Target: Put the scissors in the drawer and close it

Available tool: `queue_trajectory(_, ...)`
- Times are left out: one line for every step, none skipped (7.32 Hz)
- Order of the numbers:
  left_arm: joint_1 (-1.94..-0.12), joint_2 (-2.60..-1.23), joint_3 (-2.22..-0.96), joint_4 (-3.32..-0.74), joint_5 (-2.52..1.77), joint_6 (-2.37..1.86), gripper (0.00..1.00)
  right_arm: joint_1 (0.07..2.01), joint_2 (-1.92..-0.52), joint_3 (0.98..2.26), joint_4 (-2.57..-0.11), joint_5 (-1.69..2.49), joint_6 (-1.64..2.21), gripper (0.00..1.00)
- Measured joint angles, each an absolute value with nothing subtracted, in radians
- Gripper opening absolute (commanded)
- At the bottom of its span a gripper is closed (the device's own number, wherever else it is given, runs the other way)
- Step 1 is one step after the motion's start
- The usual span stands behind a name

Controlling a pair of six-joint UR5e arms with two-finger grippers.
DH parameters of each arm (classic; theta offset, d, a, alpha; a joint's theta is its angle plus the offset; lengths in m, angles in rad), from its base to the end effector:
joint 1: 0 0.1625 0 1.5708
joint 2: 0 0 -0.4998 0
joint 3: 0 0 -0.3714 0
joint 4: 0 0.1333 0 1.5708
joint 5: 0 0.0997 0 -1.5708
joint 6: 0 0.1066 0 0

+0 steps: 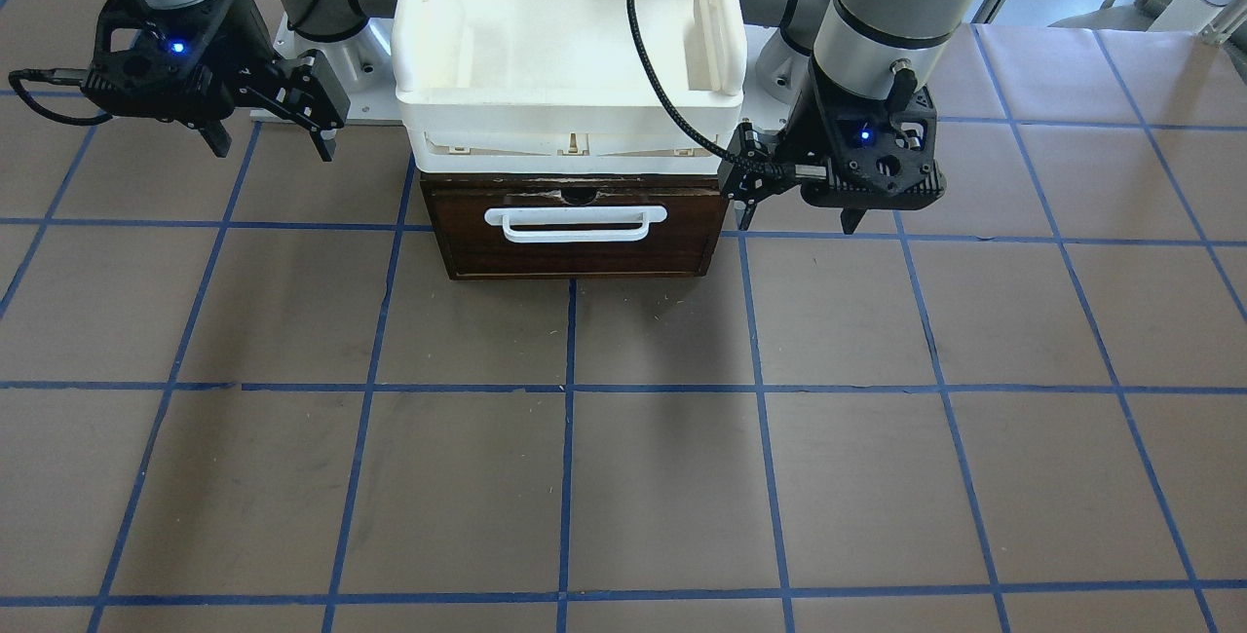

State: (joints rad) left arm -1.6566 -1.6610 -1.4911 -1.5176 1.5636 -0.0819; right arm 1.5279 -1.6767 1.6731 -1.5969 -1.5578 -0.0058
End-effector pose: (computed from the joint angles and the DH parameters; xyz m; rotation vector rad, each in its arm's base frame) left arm -0.1782 -0.5072 0.5541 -0.0063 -3.1302 0.0656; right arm 0.1165 -0.4268 0.5573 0.0577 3.1284 -0.0469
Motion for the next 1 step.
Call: queue_trajectory(-1.657, -1.661, -1.491, -1.518, 1.564, -0.082, 1.00, 1.528, -1.677, 1.673, -1.597, -1.559, -0.006, 1.00)
